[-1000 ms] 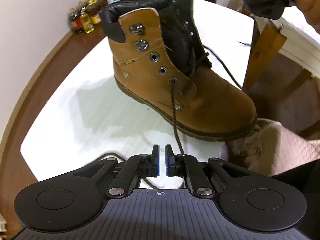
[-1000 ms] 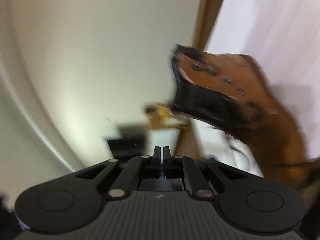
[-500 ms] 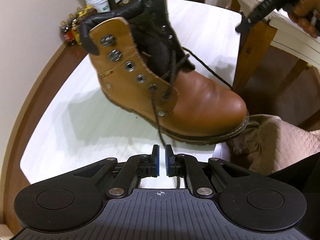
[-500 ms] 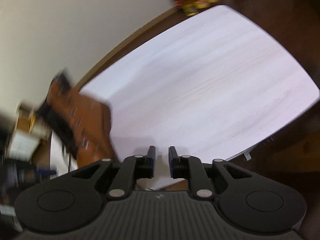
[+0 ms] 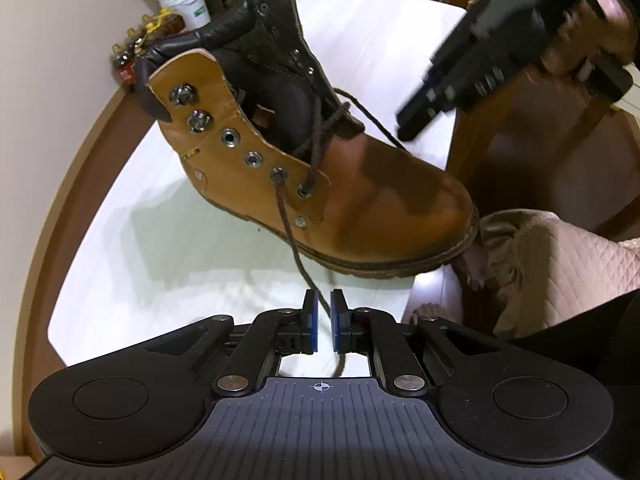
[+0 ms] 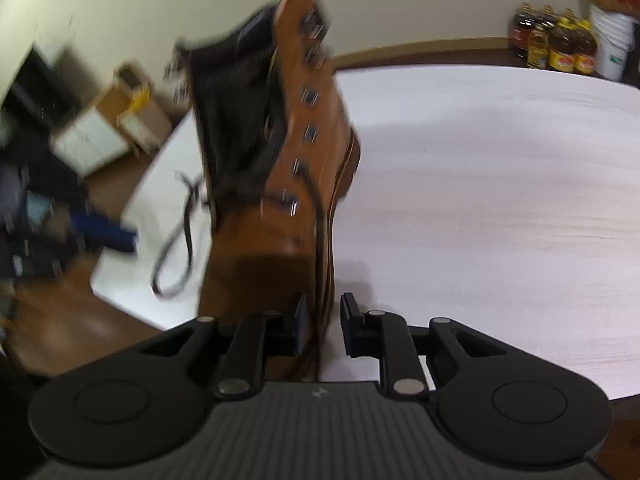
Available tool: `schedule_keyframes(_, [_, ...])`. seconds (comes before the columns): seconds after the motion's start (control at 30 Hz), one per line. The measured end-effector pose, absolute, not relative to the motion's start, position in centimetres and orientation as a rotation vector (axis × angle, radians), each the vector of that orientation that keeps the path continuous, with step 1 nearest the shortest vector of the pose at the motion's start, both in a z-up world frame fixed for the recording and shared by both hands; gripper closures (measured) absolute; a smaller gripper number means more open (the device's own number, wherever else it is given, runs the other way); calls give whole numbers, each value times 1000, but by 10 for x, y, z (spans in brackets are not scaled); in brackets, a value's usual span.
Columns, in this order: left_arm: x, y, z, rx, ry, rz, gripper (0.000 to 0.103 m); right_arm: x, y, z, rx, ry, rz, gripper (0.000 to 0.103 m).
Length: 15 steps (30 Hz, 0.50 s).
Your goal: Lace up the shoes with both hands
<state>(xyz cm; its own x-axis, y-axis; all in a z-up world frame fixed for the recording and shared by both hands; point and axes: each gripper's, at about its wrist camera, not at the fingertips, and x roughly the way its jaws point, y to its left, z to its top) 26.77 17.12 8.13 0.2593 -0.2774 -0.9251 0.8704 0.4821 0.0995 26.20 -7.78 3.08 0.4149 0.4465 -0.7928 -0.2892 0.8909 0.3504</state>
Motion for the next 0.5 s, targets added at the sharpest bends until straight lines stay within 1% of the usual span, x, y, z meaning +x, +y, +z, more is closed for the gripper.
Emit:
schedule_keyframes(0.1, [266,171,81,710,1016,-875,95,271,-74,24,230,1025,447,80])
schedule_keyframes(0.27, [264,169,83,710,1002,-884,95,276,-56,14,110,1006,328,80])
schedule_keyframes(0.33, [263,169,84,709,993,-886,95,278,-48,5,46,1028,292,80])
schedule_keyframes(0.4, [263,170,85,702,987,-891,95,279,-45,-2,44,1055,300,82])
schedule_keyframes(0.43, [263,170,85,697,984,-894,95,277,-45,-5,51,1076,306,87])
schedule_keyframes(0.5, [263,171,85,688,974,-899,95,267,-51,-7,77,1108,329,100])
